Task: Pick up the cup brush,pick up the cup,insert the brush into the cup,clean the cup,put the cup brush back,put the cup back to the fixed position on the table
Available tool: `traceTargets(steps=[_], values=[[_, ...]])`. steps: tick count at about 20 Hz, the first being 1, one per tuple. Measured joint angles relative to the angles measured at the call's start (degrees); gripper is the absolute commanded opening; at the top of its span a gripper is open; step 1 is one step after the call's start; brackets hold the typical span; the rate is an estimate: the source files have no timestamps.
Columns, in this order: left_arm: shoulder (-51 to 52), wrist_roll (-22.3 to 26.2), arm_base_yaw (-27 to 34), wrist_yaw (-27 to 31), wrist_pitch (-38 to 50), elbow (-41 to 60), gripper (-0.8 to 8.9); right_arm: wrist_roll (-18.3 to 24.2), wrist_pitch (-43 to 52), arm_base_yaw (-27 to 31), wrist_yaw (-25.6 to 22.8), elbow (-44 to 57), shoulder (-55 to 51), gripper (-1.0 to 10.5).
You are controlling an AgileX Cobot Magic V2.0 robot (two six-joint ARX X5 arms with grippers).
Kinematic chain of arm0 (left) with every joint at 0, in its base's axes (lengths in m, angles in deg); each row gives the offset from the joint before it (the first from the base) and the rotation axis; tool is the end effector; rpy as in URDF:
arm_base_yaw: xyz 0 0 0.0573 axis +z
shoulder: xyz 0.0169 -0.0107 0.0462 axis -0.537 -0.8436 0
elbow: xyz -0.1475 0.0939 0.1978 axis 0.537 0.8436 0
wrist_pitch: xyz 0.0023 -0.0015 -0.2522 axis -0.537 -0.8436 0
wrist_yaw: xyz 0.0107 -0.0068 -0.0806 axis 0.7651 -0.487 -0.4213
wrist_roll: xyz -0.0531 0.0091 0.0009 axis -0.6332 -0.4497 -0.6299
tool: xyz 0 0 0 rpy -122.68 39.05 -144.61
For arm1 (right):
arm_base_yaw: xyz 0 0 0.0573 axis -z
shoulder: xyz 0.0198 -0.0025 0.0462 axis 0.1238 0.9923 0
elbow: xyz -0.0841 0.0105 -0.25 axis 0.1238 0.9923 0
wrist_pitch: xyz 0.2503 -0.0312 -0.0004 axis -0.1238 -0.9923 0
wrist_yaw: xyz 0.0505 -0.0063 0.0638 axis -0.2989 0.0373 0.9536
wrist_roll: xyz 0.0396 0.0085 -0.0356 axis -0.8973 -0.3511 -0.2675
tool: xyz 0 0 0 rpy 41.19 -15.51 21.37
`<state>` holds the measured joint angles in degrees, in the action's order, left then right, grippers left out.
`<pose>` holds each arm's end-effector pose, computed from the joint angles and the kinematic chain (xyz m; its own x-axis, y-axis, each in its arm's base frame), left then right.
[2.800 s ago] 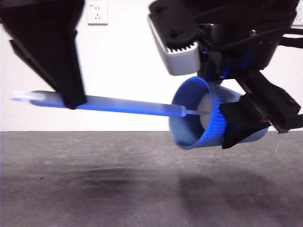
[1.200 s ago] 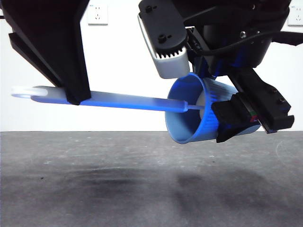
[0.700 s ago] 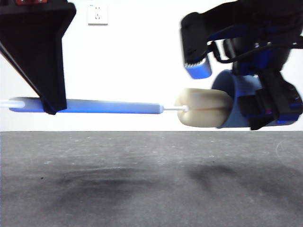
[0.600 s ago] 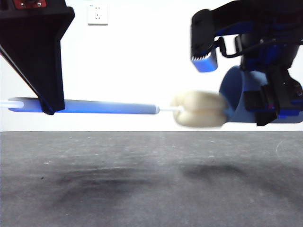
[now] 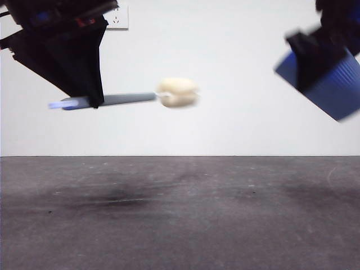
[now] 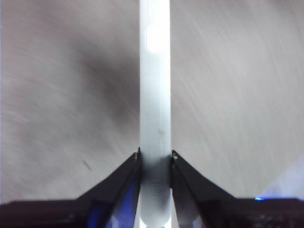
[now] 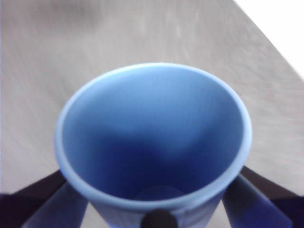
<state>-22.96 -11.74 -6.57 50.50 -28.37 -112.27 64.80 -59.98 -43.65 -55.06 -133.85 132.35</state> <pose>0.1919 -0.1527 0.2754 0.5048 -0.3085 -0.8063 0.4542 0.8891 -0.0558 0.1808 0.1172 0.2796 0.8140 0.0245 -0.5803 -0.3756 0.7843 -0.4938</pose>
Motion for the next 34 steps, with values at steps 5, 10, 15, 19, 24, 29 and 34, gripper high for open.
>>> traceTargets(steps=[5, 10, 15, 19, 24, 29, 34], values=[[-1.14, -7.98, 9.64, 1.05, 2.82, 0.00, -0.09, -12.35, 5.75, 0.17, 12.37, -1.29, -6.29, -0.2], [-8.35, -12.61, 10.93, -0.17, 9.01, 0.00, -0.08, -16.76, 7.15, 0.15, 15.76, -1.31, -7.87, -0.2], [-17.59, -13.62, 8.02, -0.17, 12.48, 0.00, -0.08, -17.11, 6.54, 0.15, 15.76, -1.31, -7.85, -0.2], [-21.49, -13.62, 5.60, 0.07, 16.00, 0.00, -0.08, -17.14, 6.51, 0.17, 15.76, -1.31, -7.85, -0.2], [-25.42, -14.12, 3.72, 1.07, 18.10, 0.00, -0.08, -17.31, 5.70, 0.15, 15.76, -1.31, -7.85, -0.2], [-27.93, -15.26, 3.17, 2.12, 19.17, -0.04, -0.08, -17.33, 4.24, 0.17, 15.76, -1.31, -7.85, -0.2], [-28.17, -16.96, 2.91, 2.60, 19.82, -0.07, 0.10, -17.73, 3.76, 0.17, 15.76, -1.31, -7.85, -0.2]])
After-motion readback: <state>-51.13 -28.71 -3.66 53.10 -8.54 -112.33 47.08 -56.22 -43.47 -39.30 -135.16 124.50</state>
